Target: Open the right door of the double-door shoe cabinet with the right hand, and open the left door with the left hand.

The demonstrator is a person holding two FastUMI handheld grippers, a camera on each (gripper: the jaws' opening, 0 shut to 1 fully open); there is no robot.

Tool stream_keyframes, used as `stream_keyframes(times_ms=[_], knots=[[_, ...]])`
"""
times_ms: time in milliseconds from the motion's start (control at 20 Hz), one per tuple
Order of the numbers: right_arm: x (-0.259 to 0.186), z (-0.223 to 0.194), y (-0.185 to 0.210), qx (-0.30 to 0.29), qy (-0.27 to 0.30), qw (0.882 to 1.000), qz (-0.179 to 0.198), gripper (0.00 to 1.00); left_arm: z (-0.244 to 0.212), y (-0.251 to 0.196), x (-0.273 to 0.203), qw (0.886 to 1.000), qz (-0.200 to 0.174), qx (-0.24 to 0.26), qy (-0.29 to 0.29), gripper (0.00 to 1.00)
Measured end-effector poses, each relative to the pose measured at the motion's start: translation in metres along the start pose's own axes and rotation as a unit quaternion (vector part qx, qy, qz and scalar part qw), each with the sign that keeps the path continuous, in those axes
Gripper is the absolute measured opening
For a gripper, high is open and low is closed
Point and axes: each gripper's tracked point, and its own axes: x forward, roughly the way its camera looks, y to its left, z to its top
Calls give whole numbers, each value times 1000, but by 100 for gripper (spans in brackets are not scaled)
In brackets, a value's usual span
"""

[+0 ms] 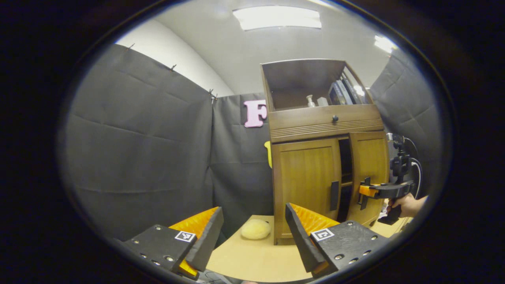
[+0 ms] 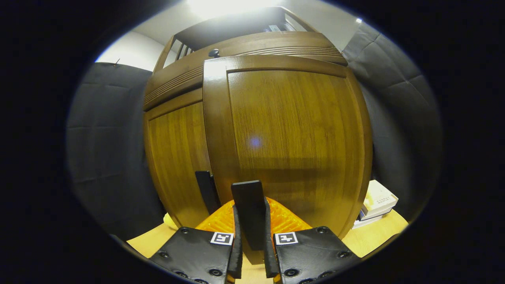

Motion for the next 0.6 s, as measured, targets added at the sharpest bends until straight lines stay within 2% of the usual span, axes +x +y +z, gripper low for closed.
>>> stream_keyframes(times_ms=[100,150,350,600], knots=[[-12,-1,-3,1,2,1000,6,27,-6,-10,7,1000,-11,-2,1,92],[-17,0,-5,1,2,1000,8,24,-4,-17,14,1000,-17,-3,1,92],[-42,-1,-14,8,4,1000,15,24,4,-52,36,999,-41,-6,-1,90],[-71,-1,-28,8,8,1000,21,24,5,-88,35,997,-73,-14,-2,92]])
